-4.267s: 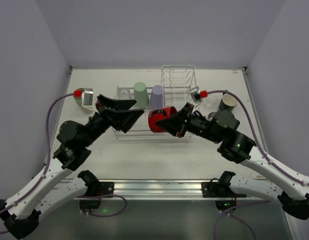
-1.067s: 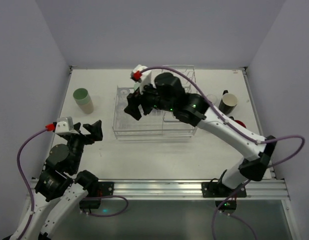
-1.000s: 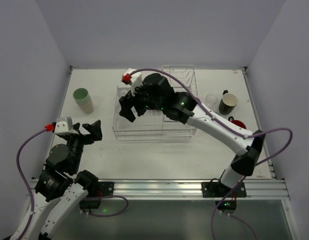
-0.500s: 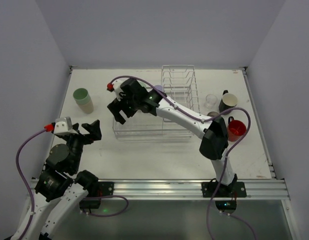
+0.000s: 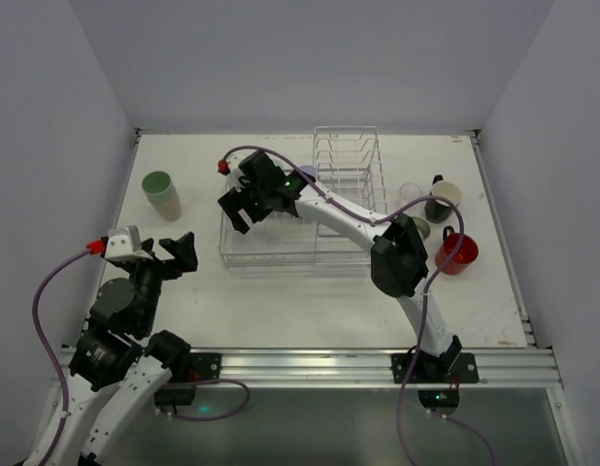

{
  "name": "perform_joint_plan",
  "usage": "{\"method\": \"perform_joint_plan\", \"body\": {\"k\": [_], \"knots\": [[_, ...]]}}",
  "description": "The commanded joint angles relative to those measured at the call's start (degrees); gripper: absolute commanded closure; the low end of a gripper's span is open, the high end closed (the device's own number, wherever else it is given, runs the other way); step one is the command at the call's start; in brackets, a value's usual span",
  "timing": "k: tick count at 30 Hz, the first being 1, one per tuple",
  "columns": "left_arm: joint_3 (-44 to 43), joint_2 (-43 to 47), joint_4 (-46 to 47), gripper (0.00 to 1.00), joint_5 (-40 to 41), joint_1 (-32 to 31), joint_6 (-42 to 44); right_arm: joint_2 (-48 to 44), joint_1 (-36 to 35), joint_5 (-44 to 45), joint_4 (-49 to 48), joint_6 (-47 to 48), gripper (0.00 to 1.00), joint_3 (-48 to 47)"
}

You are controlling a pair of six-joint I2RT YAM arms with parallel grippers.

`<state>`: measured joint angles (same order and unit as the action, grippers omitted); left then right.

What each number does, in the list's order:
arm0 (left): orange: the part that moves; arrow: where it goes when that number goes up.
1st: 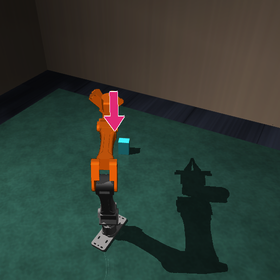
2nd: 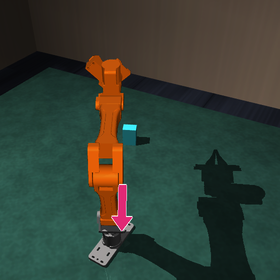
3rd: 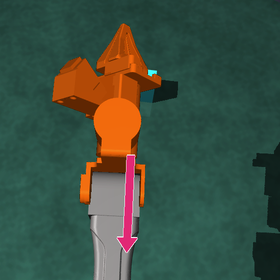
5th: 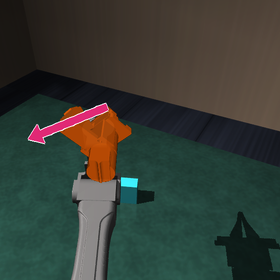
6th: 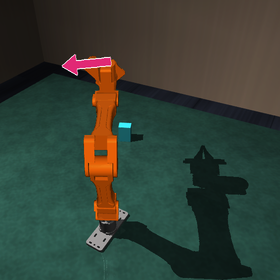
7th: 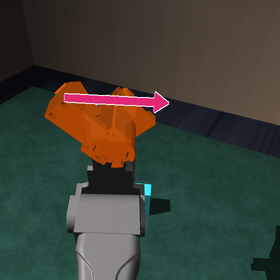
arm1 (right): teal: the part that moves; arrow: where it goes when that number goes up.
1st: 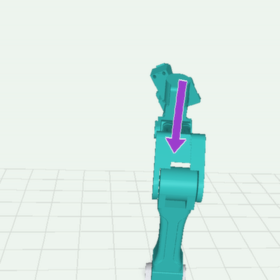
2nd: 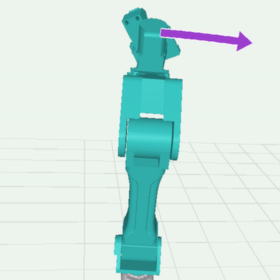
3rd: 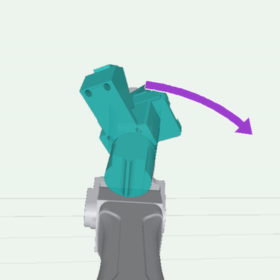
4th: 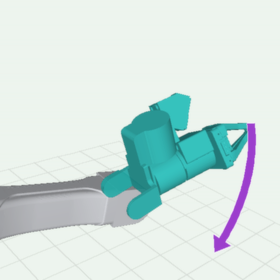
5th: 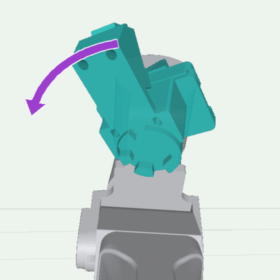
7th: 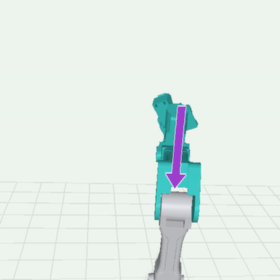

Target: Unload the cups from the dish rack

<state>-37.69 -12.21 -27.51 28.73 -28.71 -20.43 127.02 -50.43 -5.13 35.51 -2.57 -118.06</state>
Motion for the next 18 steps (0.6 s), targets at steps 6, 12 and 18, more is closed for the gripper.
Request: {"method": "perform_joint_plan", "body": {"k": [6, 12, 18], "knots": [[-1.16, -2.29, 2.37, 0.00, -2.62, 1.81, -0.23, 2.96, -0.19, -1.11, -3.16, -0.16, 0.11, -5.33], [-0.98, -3.00, 2.81, 0.00, -4.29, 3.04, 0.03, 4.20, -0.28, 0.81, -6.41, 0.11, 0.18, -5.25], [-0.80, -3.70, 3.25, 0.00, -6.49, 4.89, 0.30, 3.06, -0.28, 3.45, -9.40, 0.28, 0.30, -3.41]]}}
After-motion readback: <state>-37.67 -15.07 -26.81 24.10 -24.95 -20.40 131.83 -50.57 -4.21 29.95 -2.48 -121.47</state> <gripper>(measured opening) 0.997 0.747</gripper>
